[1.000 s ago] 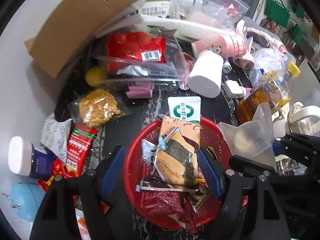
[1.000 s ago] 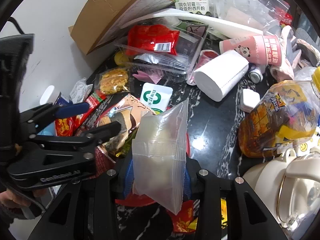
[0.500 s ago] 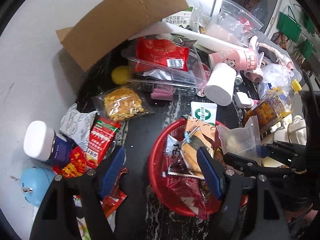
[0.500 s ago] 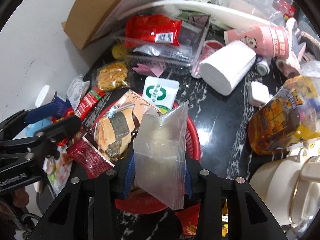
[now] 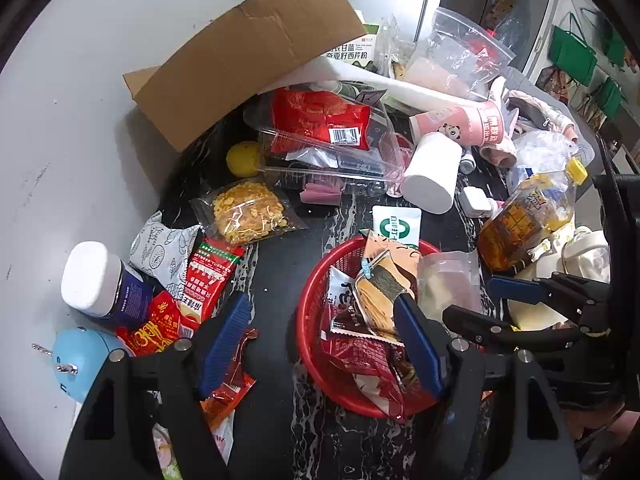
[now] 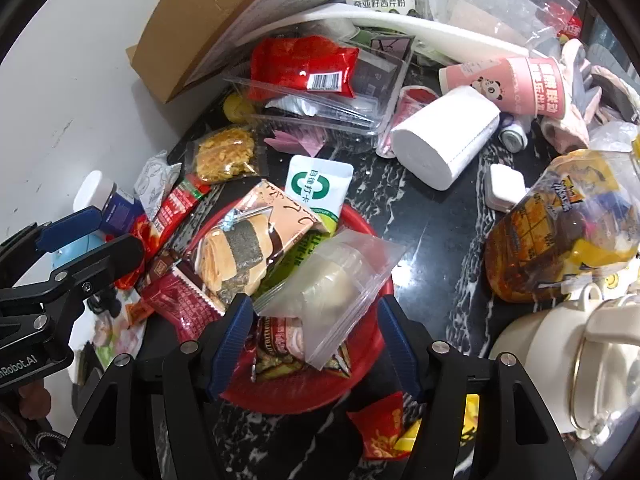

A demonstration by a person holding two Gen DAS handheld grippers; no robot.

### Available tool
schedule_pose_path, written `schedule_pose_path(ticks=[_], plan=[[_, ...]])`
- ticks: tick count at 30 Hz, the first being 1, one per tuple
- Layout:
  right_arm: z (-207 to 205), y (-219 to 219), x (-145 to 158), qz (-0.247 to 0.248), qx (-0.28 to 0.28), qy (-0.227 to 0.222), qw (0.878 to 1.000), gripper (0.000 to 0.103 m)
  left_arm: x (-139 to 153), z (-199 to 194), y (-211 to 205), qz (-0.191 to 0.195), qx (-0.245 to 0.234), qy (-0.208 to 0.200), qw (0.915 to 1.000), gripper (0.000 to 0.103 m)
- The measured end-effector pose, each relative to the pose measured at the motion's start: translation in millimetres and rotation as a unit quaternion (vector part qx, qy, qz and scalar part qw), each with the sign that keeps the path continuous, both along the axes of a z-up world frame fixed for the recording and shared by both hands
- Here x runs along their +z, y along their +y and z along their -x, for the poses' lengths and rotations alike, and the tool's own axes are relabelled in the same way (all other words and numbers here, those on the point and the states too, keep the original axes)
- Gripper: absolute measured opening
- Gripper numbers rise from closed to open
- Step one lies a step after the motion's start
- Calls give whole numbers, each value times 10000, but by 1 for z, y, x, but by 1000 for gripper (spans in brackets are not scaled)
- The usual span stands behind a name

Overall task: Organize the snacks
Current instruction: 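Open both grippers to drop the wafer packet and clear bag into the basket, then raise both open grippers away from the red basket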

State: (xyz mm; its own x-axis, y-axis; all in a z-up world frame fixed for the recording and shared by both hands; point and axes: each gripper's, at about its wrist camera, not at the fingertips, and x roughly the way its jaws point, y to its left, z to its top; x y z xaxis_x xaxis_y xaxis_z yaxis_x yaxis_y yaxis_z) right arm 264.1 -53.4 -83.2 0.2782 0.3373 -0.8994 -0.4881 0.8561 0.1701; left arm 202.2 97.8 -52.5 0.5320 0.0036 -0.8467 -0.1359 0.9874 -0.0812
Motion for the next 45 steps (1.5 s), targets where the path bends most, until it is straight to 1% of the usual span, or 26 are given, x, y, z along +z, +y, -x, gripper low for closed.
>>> schedule_pose_path(ticks=[9,17,22,31,38,45], plan=[[13,-4,24,-56,23,-203,9998,65,23,13,-5,-29,-38,-186,9998,74],[30,-11,61,-195,2,-547,9983,65,55,25,-12,-151,-55,-423,9990,74],[44,-19,85,-303,-44,-789,9964,65,75,35,-17,-160,-103,-601,9980,74],[74,-41,120,-480,-213,-1113,9924,65,106,58,-40,-237,-243,-816,9961,74],[103,-65,138,-548,-393,-1278,9895,65,115,81,-64,-238,-446,-877,9949,74],[132,-91,140,-477,-642,-1330,9879,65,109,99,-89,-156,-726,-770,9943,74]])
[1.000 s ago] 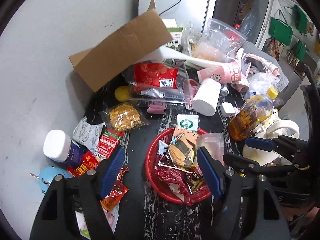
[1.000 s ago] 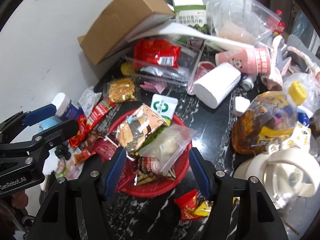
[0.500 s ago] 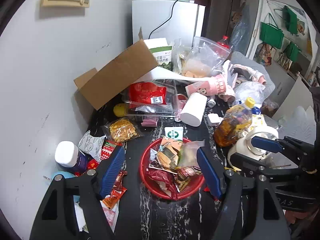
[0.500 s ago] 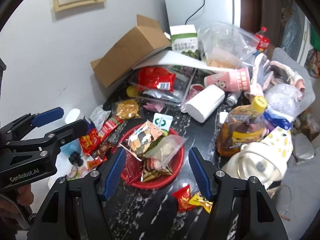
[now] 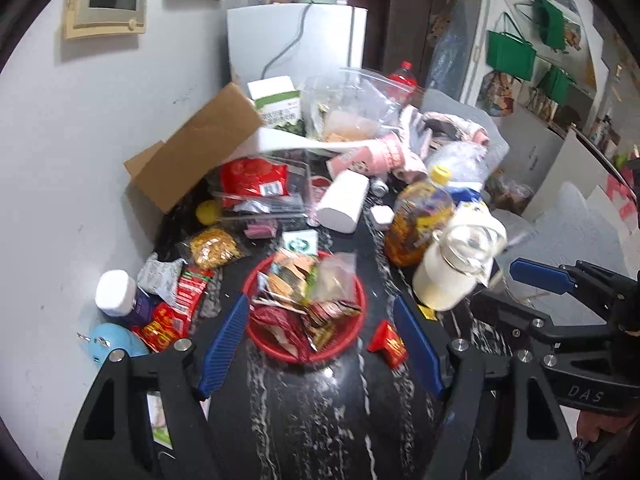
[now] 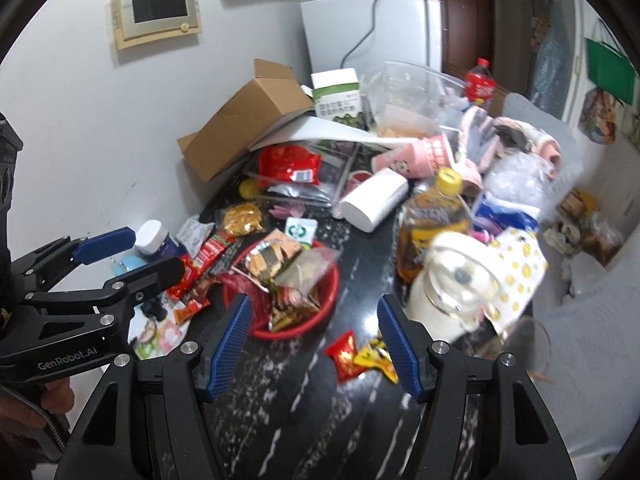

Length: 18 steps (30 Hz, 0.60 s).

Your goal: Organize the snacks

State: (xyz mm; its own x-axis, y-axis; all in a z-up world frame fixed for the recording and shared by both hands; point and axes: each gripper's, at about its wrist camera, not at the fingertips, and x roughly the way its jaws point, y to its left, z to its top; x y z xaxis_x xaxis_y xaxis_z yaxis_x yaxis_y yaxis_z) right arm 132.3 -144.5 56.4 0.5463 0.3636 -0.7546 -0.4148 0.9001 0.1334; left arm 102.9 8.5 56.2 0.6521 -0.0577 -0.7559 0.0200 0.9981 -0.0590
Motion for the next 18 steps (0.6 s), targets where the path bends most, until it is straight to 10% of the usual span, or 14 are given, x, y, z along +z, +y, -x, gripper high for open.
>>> schedule_pose_path(ticks=[18], plan=[[34,-66,-61,57,-713,740,9947,65,-69,13,-63,96,-581,848,9947,74]])
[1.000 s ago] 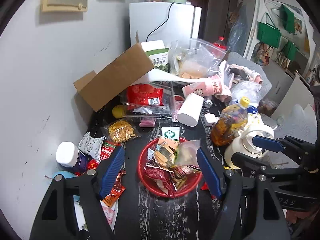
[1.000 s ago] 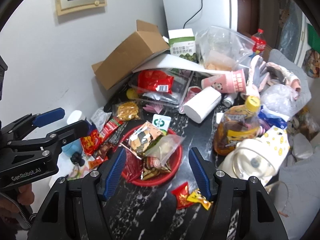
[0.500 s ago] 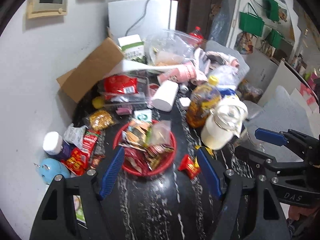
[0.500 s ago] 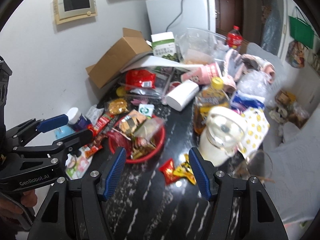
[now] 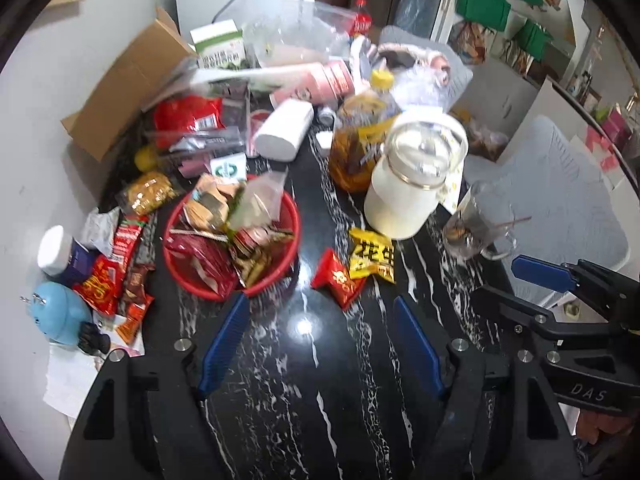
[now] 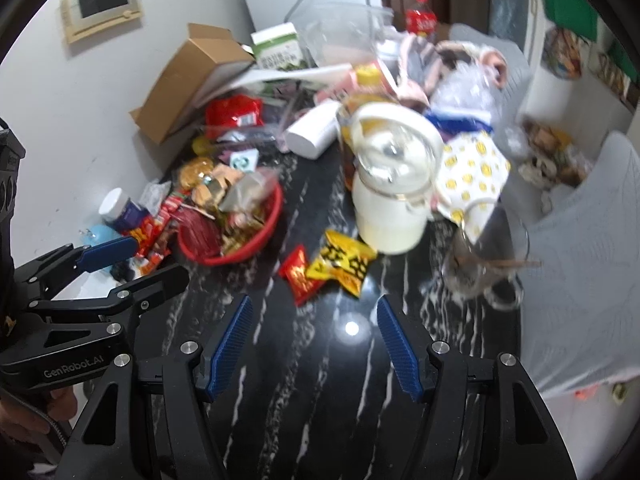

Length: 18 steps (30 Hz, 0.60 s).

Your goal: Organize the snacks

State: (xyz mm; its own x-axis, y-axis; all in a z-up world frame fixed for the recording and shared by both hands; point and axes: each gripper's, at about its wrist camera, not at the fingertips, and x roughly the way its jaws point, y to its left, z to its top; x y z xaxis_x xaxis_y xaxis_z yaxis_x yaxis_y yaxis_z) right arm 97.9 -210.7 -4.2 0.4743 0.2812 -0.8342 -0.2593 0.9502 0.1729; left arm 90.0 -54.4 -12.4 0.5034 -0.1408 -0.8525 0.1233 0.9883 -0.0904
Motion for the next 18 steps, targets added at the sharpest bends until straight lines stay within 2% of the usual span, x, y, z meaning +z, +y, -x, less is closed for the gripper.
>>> schedule_pose_path(ticks=[7,18], plan=[[-2,-12,-30,-54,-164,328,9993,65,-26,-9,-9,-6,-28,314,9995,74],[-26,-22,-75,-270,-392,824,9955,65,-62,-29,-5,-19,209,675,9975,74]])
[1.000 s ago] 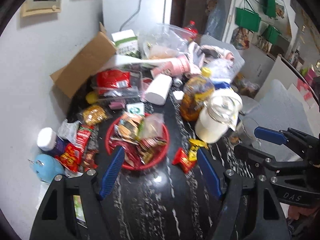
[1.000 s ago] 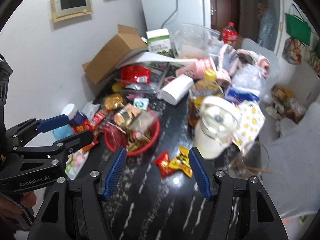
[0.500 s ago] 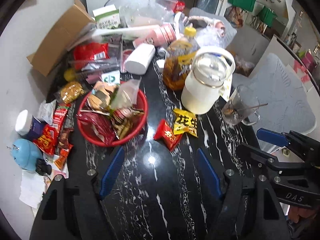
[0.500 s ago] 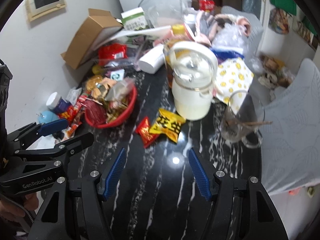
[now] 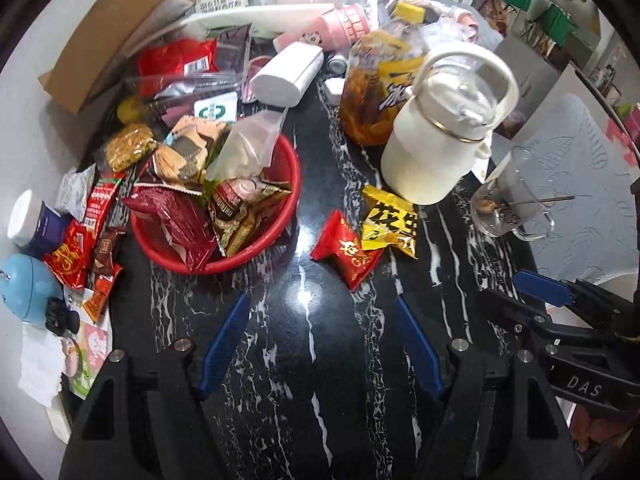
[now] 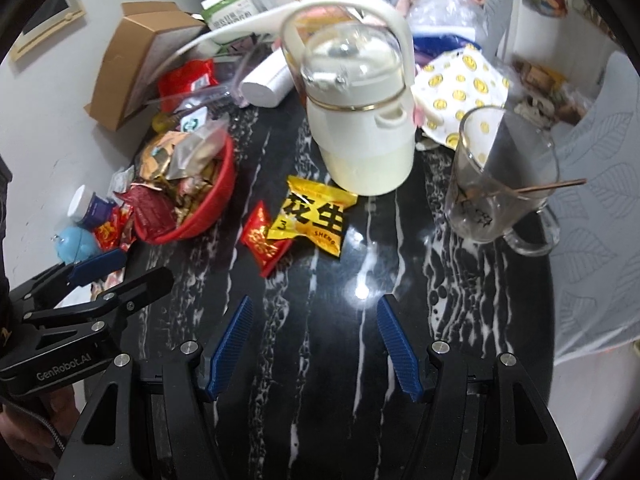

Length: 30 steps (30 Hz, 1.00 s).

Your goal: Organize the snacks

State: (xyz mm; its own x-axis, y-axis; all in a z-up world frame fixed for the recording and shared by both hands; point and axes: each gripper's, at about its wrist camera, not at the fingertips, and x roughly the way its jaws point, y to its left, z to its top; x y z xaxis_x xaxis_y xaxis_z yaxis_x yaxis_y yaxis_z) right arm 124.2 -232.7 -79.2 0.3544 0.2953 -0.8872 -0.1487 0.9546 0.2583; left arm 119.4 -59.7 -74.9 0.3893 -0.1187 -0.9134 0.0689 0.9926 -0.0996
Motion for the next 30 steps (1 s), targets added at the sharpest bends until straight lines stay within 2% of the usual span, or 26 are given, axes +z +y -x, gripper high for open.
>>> schedule_pose_path(ticks=[5,9,20,25,30], plan=[[-17,0,-19,-157,-61,224,9996,66,-13,-9,7,-35,175,111,9998,74],[-30,2,-28,-267,-188,249,9992,76,-17,-12,15,-87,311,128,9994,74],[-72,21,-58,-486,-526,338,9969,77,-24,-25,36,-90,591,134,9981,74],[-90,30,-73,-449,-610,362,9965,77,-27,-33,40,-22,586,160,9982,74],[-102,33,-88,-393,-720,414,9958,77,-28,-37,33,-79,352,128,9993,74]])
